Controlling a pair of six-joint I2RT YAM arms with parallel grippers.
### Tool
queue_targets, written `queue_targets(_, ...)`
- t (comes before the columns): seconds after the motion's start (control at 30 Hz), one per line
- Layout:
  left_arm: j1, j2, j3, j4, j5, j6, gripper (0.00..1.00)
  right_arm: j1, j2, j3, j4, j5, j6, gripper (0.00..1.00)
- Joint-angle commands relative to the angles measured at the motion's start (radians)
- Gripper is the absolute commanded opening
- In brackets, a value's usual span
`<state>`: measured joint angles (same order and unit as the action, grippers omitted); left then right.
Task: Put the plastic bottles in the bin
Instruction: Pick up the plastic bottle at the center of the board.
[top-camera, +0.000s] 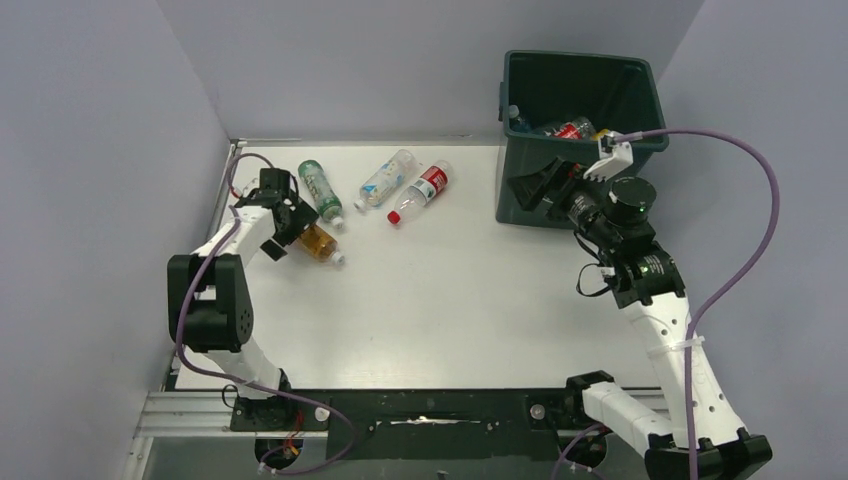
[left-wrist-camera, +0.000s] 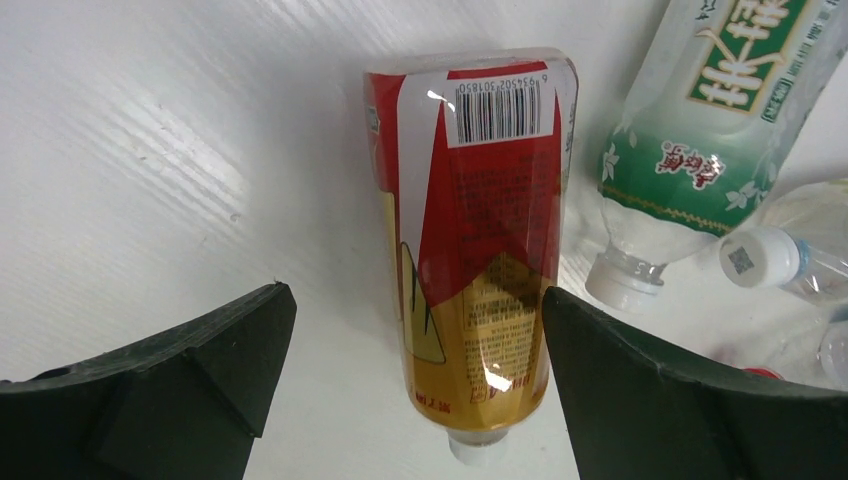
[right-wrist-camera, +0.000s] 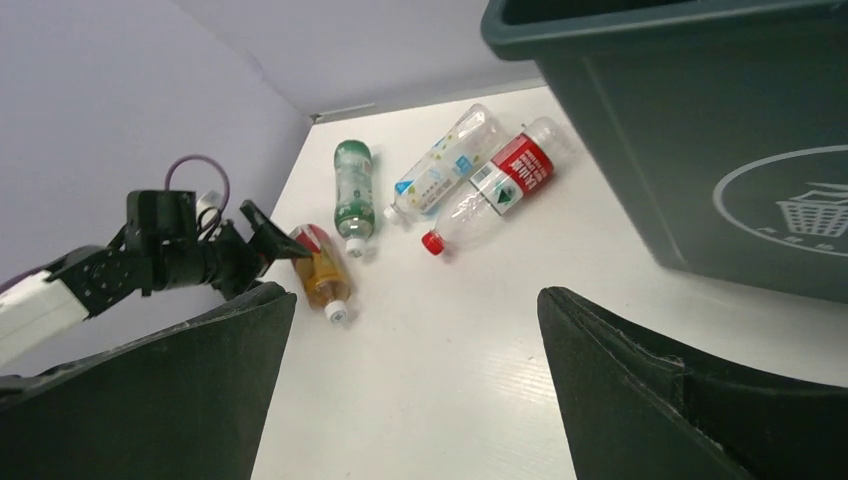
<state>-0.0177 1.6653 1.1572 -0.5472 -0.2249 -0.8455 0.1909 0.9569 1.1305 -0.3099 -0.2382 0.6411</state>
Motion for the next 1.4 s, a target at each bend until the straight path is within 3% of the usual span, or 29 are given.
queue_targets(0.0,0.005,0.057,0.076,0.056,-0.02,-0.015,0.97,0.076,-0.019,-0.014,0.017,0.063,-0.01,0.98)
queue_targets(0.6,0.006,0.185,0.107,0.085,-0.061,0.016,0.94,0.314,0.059,-0.087,0.05,0.169,-0.009,0.98)
queue_targets(0.7,0.007,0.18,0.091,0.096,-0.053,0.016,0.89,0.336,0.077,-0.089,0.053,0.175,-0.011,0.98)
queue_targets(1.0,0.007,0.109,0.038,0.119,0.011,0.033,0.58,0.387,0.116,-0.097,0.071,0.192,-0.006,0.98)
queue_targets(1.37,-0.014,-0.111,-0.062,0.103,0.112,0.064,0.57,0.461,0.188,-0.143,0.17,0.124,0.044,0.99)
